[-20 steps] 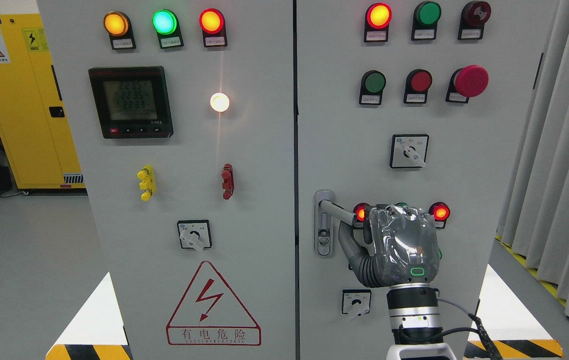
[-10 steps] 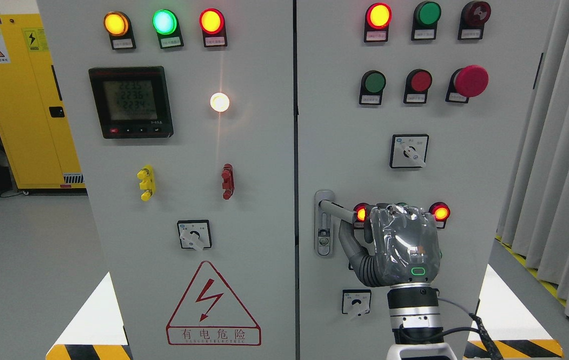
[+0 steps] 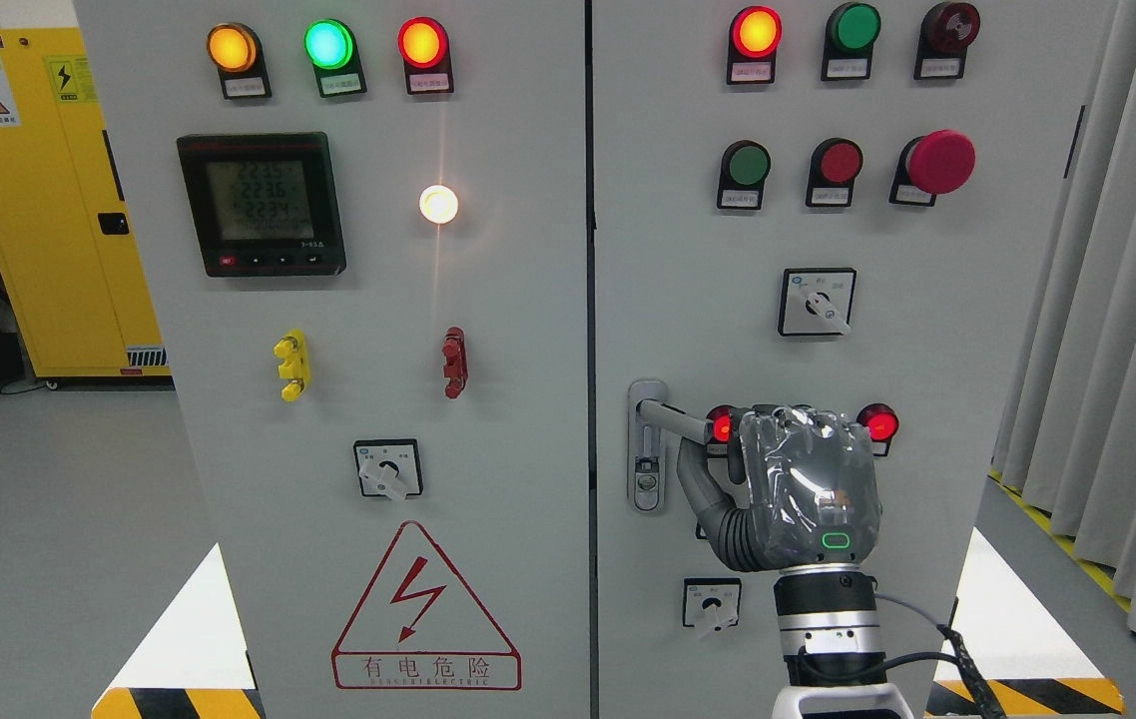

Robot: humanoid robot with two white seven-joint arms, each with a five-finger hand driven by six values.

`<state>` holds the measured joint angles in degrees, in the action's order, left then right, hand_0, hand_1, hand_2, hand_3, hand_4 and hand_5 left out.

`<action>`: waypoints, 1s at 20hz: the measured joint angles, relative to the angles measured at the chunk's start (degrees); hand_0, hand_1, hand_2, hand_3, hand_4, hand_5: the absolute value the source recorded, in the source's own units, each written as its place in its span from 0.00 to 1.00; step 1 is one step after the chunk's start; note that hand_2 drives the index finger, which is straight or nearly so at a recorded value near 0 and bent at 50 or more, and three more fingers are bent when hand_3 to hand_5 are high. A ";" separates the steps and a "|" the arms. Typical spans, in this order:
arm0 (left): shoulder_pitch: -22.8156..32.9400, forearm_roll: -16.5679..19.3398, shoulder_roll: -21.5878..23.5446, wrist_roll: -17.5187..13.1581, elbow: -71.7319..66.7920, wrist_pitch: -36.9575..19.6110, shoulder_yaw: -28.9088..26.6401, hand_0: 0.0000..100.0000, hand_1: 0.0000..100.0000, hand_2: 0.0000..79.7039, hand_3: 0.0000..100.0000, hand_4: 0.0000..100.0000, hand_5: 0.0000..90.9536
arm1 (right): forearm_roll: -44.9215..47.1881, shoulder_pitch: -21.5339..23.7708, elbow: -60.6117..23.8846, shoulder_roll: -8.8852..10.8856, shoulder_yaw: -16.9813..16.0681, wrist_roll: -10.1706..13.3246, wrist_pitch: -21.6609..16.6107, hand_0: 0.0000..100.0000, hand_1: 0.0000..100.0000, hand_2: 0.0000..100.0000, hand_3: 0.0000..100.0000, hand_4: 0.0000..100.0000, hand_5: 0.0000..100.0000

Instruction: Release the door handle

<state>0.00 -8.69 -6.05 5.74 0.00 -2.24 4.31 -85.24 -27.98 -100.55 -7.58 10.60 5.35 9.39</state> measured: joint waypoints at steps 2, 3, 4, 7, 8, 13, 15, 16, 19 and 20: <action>0.00 0.00 0.00 0.00 0.00 0.00 0.00 0.12 0.56 0.00 0.00 0.00 0.00 | 0.00 -0.02 0.00 0.00 -0.02 0.05 0.00 0.57 0.38 0.90 1.00 1.00 1.00; 0.00 0.00 0.00 0.00 0.00 0.00 0.01 0.12 0.56 0.00 0.00 0.00 0.00 | 0.00 -0.02 0.00 0.00 -0.04 0.05 0.00 0.57 0.38 0.90 1.00 1.00 1.00; 0.00 0.00 0.00 0.00 0.00 0.00 0.01 0.12 0.56 0.00 0.00 0.00 0.00 | 0.00 -0.03 0.00 0.00 -0.05 0.06 0.00 0.57 0.38 0.90 1.00 1.00 1.00; 0.00 0.00 0.00 0.00 0.00 0.00 0.01 0.12 0.56 0.00 0.00 0.00 0.00 | 0.00 -0.04 0.00 0.00 -0.08 0.05 0.00 0.57 0.38 0.90 1.00 1.00 1.00; 0.00 0.00 0.00 0.00 0.00 0.00 0.01 0.12 0.56 0.00 0.00 0.00 0.00 | 0.00 -0.04 0.00 0.00 -0.08 0.06 0.00 0.56 0.38 0.90 1.00 1.00 1.00; 0.00 0.01 0.00 0.00 0.00 0.00 0.01 0.12 0.56 0.00 0.00 0.00 0.00 | 0.00 0.24 -0.12 -0.02 -0.10 0.16 0.00 0.56 0.38 0.90 1.00 1.00 1.00; 0.00 0.00 0.00 0.00 0.00 0.00 0.01 0.12 0.56 0.00 0.00 0.00 0.00 | 0.00 0.59 -0.23 -0.03 -0.10 0.19 -0.17 0.56 0.38 0.90 1.00 1.00 1.00; 0.00 0.00 0.00 0.00 0.00 0.00 0.01 0.12 0.56 0.00 0.00 0.00 0.00 | 0.00 0.85 -0.31 -0.03 -0.10 0.21 -0.22 0.56 0.38 0.90 1.00 1.00 1.00; 0.00 0.00 0.01 0.00 0.00 0.00 0.01 0.12 0.56 0.00 0.00 0.00 0.00 | 0.05 1.87 -0.66 0.01 -0.10 0.32 -0.35 0.56 0.38 0.90 1.00 1.00 1.00; 0.00 0.00 0.01 0.00 0.00 0.00 0.01 0.12 0.56 0.00 0.00 0.00 0.00 | 0.10 2.27 -0.85 0.05 -0.11 0.33 -0.39 0.56 0.38 0.90 1.00 1.00 1.00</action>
<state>0.00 -8.69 -6.04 5.73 0.00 -2.24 4.32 -85.14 -25.72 -101.40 -7.53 10.50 5.68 9.00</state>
